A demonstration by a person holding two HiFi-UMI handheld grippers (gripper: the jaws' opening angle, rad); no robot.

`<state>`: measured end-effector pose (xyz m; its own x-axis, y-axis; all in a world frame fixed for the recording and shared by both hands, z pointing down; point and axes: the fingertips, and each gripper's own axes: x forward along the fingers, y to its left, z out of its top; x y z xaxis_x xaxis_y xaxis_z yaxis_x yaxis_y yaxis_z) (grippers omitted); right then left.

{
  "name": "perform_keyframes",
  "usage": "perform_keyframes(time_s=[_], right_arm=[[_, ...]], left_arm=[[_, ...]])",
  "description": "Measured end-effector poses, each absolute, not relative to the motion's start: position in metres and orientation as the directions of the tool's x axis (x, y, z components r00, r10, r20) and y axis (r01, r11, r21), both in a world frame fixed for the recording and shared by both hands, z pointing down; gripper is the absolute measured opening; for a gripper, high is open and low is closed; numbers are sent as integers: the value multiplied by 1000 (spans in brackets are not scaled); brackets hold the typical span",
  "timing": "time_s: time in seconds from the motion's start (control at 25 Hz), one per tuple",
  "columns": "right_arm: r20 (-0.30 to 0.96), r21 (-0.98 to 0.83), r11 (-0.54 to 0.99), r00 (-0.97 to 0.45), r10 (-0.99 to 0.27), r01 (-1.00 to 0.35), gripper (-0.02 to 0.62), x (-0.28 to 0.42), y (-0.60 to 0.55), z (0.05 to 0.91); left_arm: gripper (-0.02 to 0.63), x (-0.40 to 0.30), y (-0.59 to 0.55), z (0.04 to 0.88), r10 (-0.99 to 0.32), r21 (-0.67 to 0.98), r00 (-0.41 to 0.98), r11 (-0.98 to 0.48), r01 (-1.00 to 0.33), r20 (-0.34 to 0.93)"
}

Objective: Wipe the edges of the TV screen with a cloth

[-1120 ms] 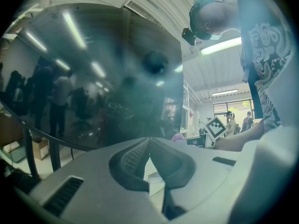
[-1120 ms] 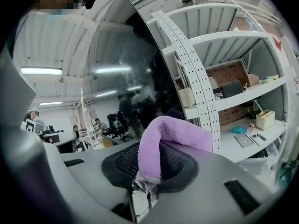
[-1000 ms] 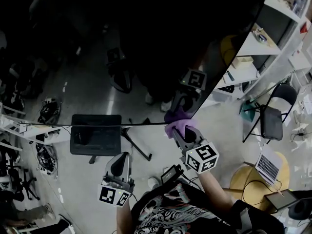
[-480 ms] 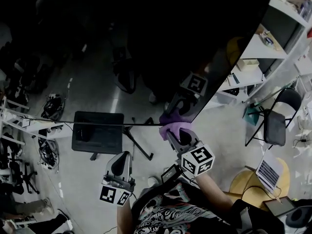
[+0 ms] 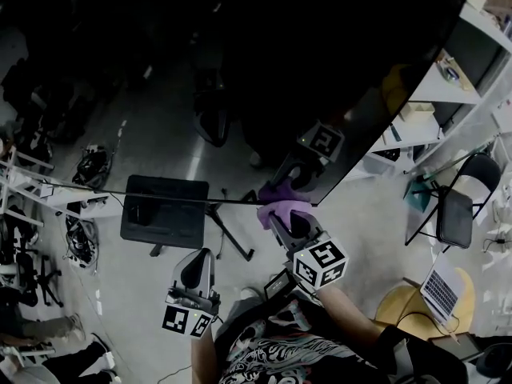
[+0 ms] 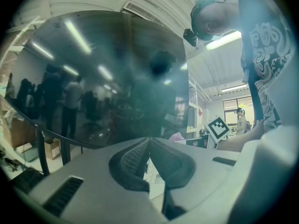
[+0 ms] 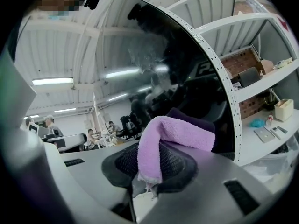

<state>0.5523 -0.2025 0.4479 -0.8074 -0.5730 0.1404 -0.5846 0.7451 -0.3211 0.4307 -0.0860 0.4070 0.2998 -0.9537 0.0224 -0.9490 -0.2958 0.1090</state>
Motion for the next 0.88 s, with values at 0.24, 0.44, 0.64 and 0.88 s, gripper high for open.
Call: perform_keyframes(time_s=[0.24, 0.44, 0.64, 0.88], right_arm=[[133, -333, 751, -817, -561, -570, 104, 549, -203, 450], [133, -333, 765, -831, -540, -551, 105, 542, -203, 450], [126, -339, 767, -834, -537, -545, 105, 538, -203, 452], [139, -338, 773, -841, -523, -537, 104, 527, -202, 454]], left_arm=[[17, 428, -81, 409, -965, 108, 261, -257, -960, 24], [17, 424, -78, 408, -971, 115, 238, -235, -965, 17], [17, 428, -72, 410, -971, 115, 240, -237, -965, 8], [17, 421, -76, 412, -972, 120, 235, -234, -965, 0]])
